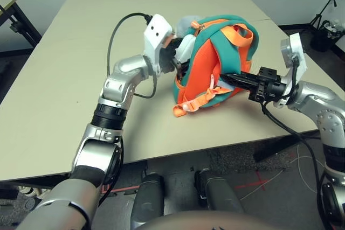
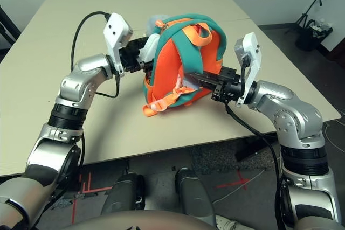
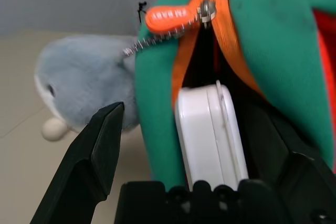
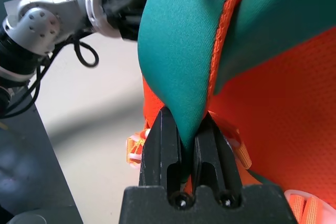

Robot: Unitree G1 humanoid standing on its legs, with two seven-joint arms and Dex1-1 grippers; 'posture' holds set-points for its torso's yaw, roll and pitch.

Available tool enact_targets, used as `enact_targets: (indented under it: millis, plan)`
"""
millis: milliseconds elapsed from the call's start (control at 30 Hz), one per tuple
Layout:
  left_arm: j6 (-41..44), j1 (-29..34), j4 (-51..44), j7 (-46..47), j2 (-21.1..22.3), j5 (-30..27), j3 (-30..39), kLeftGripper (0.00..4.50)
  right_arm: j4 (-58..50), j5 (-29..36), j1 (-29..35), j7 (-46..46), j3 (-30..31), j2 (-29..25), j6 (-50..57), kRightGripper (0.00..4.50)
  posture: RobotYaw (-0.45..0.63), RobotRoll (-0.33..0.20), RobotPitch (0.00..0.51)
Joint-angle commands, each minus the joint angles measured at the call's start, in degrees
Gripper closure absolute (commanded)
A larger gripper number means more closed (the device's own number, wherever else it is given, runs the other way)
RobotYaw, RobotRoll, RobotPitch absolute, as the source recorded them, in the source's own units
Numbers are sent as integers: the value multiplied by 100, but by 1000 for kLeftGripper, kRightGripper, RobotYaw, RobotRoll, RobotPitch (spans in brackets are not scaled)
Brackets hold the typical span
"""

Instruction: Put the pencil case into the backpack and zip it.

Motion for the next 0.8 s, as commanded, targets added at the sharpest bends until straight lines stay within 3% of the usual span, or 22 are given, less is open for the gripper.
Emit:
enact_targets:
  millis: [33,267,367,433,567,733,800]
  plan:
    - [322,-34,-434,-86,143,-365,219,26,70,-63,-29,55,61,-34,-57,4500,-123,0,58]
    - [835,159,-1001,-75,609,-873,608,26,151,-111,-91,97,110,-12,-70,4500,-108,0,61]
    - [826,226,-973,128,827,-741,698,193,194,-132,-109,123,123,-16,-94,4500,-105,0,61]
    - [751,332,-804,109,1097,-584,703,654,218,-145,-113,148,151,-22,-98,4500,-105,0,61]
    - [815,632,-910,-55,1481,-669,717,2216,223,-161,-107,168,157,-29,-101,4500,-104,0,64]
    - [1241,1014,-1465,-99,1463,-1080,686,4203,261,-191,-132,196,159,-46,-93,4500,-99,0,71]
    - [1344,1080,-1600,-15,1357,-1204,705,4464,273,-199,-144,196,162,-39,-90,4500,-96,0,70]
